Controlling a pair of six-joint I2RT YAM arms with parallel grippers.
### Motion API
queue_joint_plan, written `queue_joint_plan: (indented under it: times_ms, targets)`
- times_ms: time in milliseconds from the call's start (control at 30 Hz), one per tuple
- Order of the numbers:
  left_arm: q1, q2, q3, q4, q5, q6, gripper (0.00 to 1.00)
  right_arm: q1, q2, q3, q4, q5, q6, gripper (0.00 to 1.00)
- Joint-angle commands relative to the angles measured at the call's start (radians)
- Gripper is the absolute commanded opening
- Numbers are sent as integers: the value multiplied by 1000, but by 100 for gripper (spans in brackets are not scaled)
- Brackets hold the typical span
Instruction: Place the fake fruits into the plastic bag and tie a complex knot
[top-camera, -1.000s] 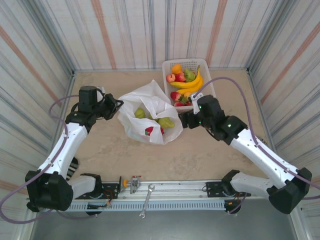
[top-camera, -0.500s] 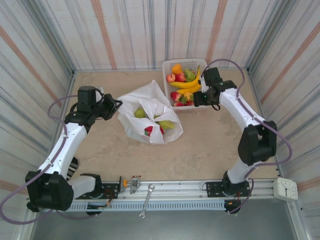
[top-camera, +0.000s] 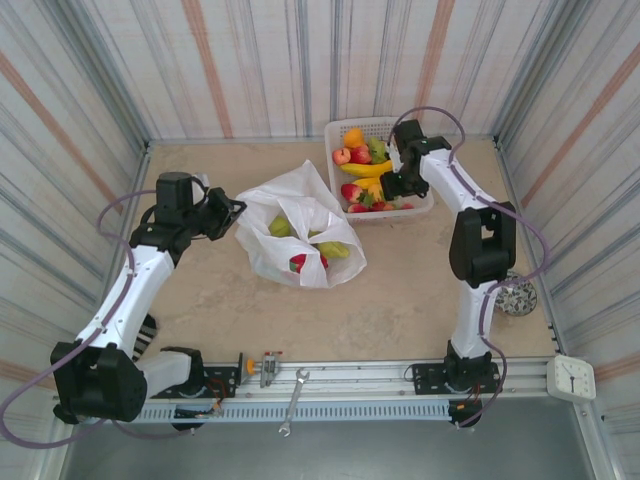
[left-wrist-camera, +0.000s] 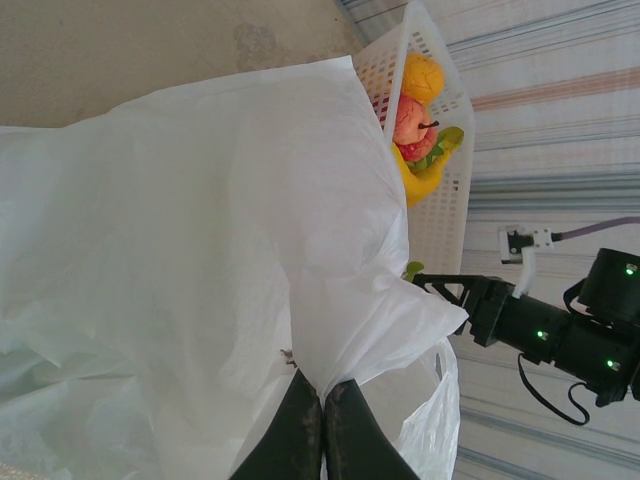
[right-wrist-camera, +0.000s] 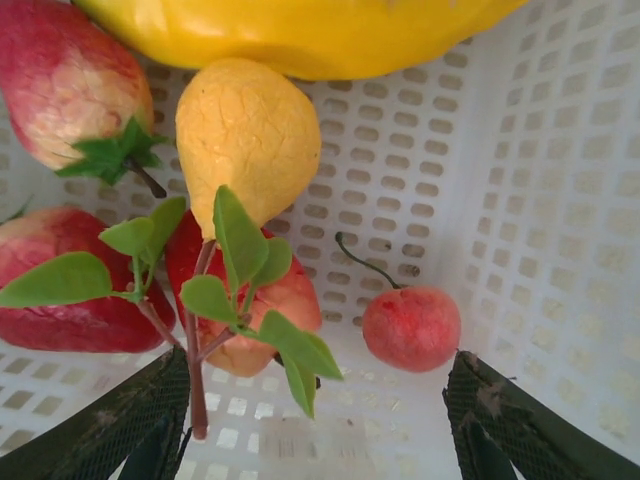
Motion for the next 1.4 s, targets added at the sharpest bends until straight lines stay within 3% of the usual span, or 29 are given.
queue_joint_plan:
  times_ms: [0, 533, 767, 967, 1167, 1367]
  targets:
    - [-5, -9, 23, 3, 10, 8, 0, 1, 56, 42, -73, -39, -54, 69]
    - [-5, -6, 28, -8, 7, 9, 0, -2, 233, 98, -34, -157, -49, 64]
    - [-5, -8, 22, -9, 5, 7, 0, -13, 153, 71, 94, -378, 22, 62]
    - [-5, -16, 19, -12, 2, 8, 0, -38, 80, 22, 226, -476, 88, 62]
    - [-5, -14, 16, -8, 2, 9, 0, -43, 52, 4, 207, -388, 65, 63]
    - [-5, -9, 13, -5, 6, 7, 0, -43, 69, 13, 175, -312, 52, 73]
